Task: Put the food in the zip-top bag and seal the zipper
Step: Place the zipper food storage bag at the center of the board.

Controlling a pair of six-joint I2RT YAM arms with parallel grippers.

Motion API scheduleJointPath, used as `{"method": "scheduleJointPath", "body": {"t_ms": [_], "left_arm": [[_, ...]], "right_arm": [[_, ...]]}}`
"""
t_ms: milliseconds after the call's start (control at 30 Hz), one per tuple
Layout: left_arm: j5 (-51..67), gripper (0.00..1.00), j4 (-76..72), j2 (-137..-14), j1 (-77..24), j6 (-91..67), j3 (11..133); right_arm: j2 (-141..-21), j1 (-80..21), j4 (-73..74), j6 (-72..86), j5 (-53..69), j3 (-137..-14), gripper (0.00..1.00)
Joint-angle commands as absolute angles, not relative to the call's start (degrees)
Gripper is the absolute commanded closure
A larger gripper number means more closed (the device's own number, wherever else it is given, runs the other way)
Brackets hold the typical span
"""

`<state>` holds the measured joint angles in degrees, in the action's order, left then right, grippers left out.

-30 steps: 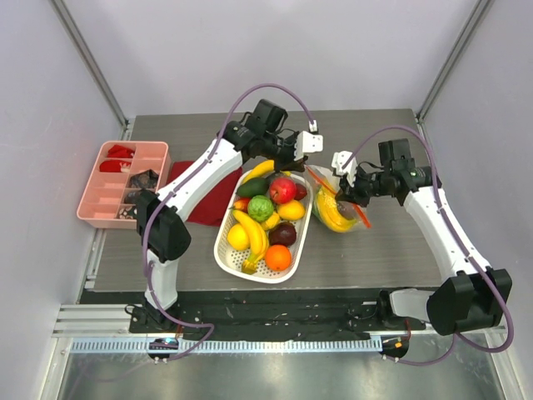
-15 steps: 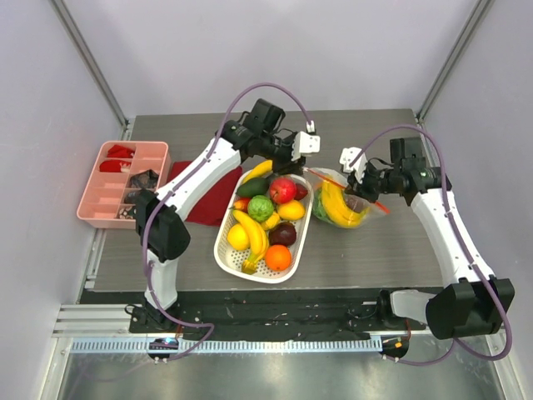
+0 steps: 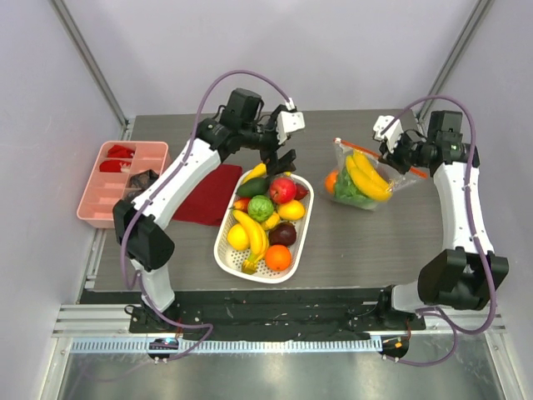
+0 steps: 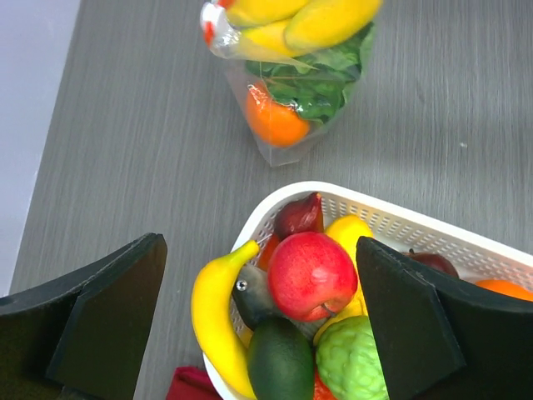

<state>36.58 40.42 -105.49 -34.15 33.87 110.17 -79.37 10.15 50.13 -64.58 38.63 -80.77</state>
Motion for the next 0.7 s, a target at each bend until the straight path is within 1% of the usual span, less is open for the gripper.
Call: {"method": "scheduleJointPath", "body": {"t_ms": [0,133,233,333,367,400,433,467,567,600,633,667], "left_arm": [[36.4,0.0,35.9,-102.8,-31.5,25.2,109.3],[37.0,0.0,35.5,-102.7,-28.6,19.7,108.7],[36.6,0.0,34.7,-100.8,-27.1,17.4,105.7],[35.1,0.0,33.4,-98.3,-26.1,15.7,101.6],[34.5,0.0,33.1,-97.8,-25.9,15.4,100.6],[33.7,0.0,33.1,-97.4,-25.7,14.6,99.5],[33.0,0.0,33.3,-96.8,-25.1,12.8,99.1],[31.9,0.0,34.3,-96.7,-24.7,11.6,99.1],[32.2,0.0,39.7,-96.8,-22.8,8.3,101.0],[32.6,0.0,41.5,-96.8,-22.0,7.8,102.3],[33.1,0.0,45.6,-97.2,-21.1,7.6,103.1],[33.3,0.0,47.3,-97.2,-20.6,7.3,103.8]], "right_arm": [[-82.7,10.8,44.9,-68.9,41.5,-88.4,0.99],[-84.5,10.9,44.0,-70.6,40.8,-91.5,0.99],[-83.2,10.7,47.6,-72.9,40.7,-89.1,0.99],[-78.6,10.6,51.1,-76.1,40.4,-79.7,0.99],[-76.9,10.6,51.8,-79.2,40.2,-73.3,0.99],[-75.4,10.6,52.2,-81.0,40.1,-69.8,0.99],[-73.9,10.6,52.3,-82.4,40.2,-66.6,0.99],[-70.7,10.5,52.1,-83.1,40.6,-60.7,0.99],[-65.1,9.7,54.2,-84.3,41.1,-52.3,0.99],[-63.6,9.6,55.2,-84.4,42.0,-51.1,0.96],[-62.4,9.4,56.9,-84.4,42.4,-49.9,0.9],[-60.1,9.4,57.6,-83.9,43.0,-48.5,0.74]]}}
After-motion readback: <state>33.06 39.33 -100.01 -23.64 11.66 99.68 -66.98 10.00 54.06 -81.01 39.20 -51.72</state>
